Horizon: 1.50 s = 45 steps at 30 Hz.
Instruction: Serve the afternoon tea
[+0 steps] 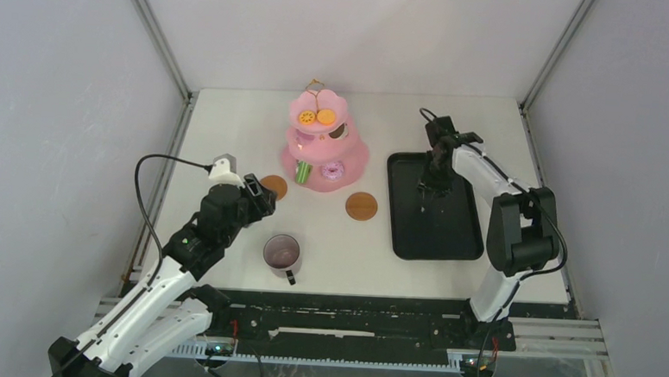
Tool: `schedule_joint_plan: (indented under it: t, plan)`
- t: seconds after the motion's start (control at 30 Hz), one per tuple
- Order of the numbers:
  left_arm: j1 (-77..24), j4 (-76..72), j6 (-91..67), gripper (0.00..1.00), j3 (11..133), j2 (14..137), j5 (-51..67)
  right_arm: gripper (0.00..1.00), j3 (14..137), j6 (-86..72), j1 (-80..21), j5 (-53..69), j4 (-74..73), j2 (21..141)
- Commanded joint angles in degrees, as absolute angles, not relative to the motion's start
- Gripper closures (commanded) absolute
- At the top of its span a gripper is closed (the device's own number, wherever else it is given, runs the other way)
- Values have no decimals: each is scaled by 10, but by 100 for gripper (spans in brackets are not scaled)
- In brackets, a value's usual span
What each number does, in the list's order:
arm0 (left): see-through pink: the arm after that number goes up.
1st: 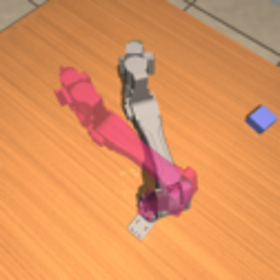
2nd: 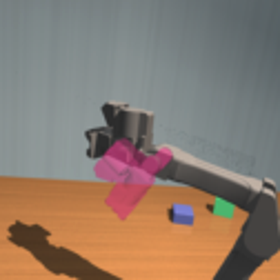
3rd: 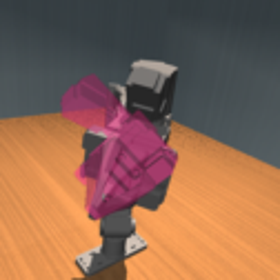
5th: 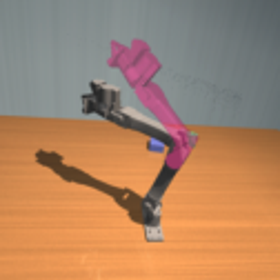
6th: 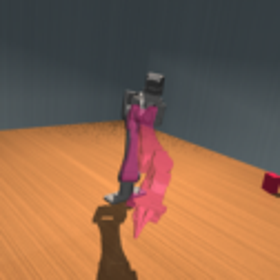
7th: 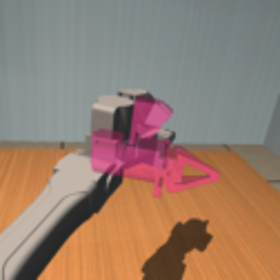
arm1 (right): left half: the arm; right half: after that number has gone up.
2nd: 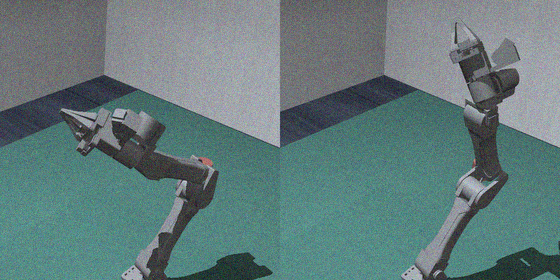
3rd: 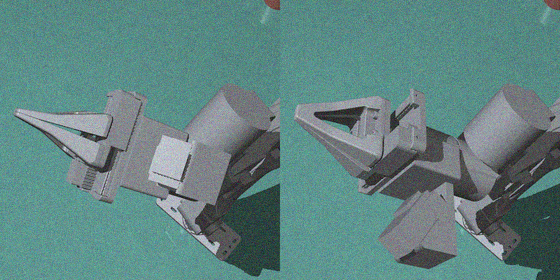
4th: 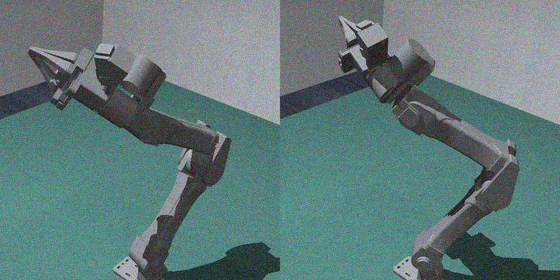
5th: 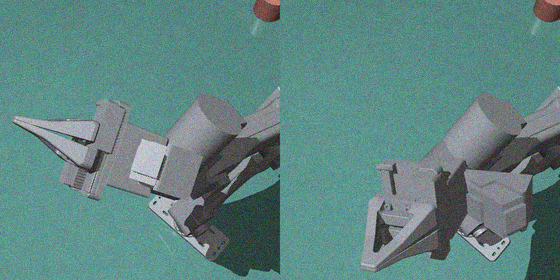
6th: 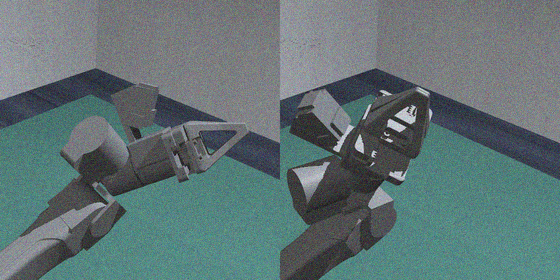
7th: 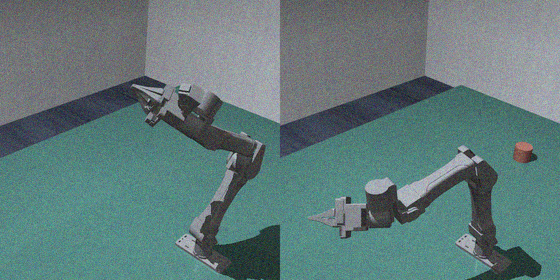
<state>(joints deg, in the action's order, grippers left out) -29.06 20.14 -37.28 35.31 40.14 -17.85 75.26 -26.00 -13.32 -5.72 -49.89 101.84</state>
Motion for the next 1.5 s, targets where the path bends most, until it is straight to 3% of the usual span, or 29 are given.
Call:
schedule_joint_plan:
  t: [0.0, 0.43, 0.73, 1.23, 1.47]
  plan:
    - [-286, 176, -368, 40, 380, 404, -184, 81, 845, -248, -171, -63, -511, 977]
    - [-257, 147, -383, 40, 433, 472, -152, 81, 1202, -224, -283, -52, -605, 1102]
    - [-223, 121, -412, 40, 488, 541, -113, 82, 1381, -213, -327, -24, -652, 1193]
    - [-191, 72, -479, 40, 544, 625, -73, 81, 1418, -215, -351, -12, -646, 1215]
    - [-178, 58, -542, 39, 604, 678, -53, 82, 1337, -218, -338, -22, -611, 1155]
